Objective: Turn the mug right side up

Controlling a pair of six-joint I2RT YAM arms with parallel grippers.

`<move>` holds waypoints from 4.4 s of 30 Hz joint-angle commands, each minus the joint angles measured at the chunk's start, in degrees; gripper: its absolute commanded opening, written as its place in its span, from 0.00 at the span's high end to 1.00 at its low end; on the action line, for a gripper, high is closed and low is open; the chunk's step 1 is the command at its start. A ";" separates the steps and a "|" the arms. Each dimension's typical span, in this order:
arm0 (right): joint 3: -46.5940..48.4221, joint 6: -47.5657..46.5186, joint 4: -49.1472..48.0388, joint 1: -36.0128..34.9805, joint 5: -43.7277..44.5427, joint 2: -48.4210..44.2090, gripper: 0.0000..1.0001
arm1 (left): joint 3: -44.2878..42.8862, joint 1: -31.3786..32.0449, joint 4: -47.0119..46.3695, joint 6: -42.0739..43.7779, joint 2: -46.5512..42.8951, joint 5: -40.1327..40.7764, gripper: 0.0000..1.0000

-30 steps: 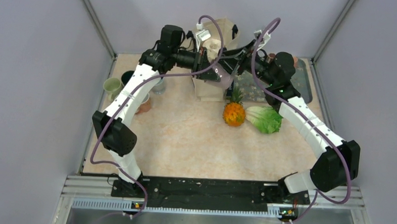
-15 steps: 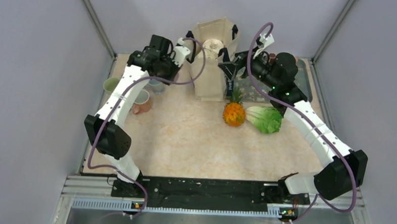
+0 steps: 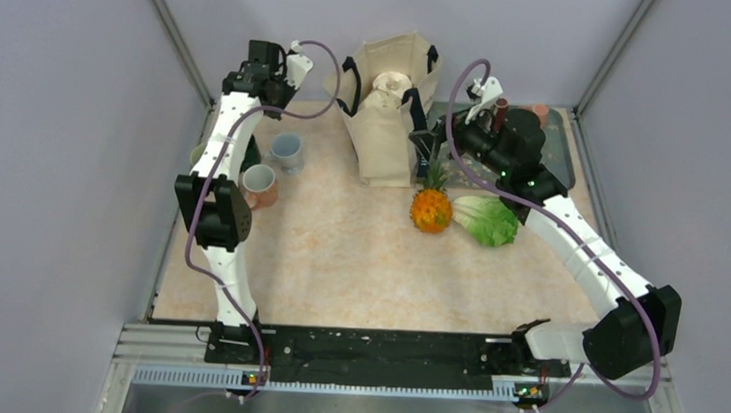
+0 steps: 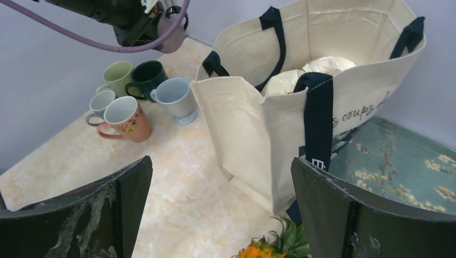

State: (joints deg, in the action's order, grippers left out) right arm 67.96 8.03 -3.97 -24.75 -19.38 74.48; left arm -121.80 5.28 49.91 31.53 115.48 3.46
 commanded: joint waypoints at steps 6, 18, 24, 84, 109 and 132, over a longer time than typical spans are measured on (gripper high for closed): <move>-2.11 -3.87 1.52 -0.49 4.70 -5.53 0.01 | -4.26 -1.44 -14.11 1.46 7.90 0.27 1.00; -3.45 -4.54 3.68 -0.52 7.22 -5.88 0.01 | -7.81 -4.09 -14.12 -1.11 16.89 -2.66 1.00; -4.01 -4.57 3.79 -0.52 7.15 -5.65 0.01 | -7.42 -4.74 -13.28 -2.66 18.83 -4.92 1.00; 25.90 33.57 -6.57 19.07 46.29 46.76 0.05 | 29.08 -6.84 -6.70 -6.42 -20.62 -18.55 0.25; 33.54 28.59 2.25 22.37 37.80 54.82 0.48 | 25.88 -6.91 -3.42 -5.80 -16.09 -18.51 0.26; 25.41 -10.22 22.44 18.72 30.27 34.98 0.22 | 27.92 -7.19 -4.42 -4.83 -17.85 -20.07 0.26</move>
State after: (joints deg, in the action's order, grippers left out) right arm 83.18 10.96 12.58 -3.95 7.97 110.72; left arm -94.06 -1.50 46.74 25.89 99.90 -15.55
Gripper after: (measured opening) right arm 0.764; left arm 0.739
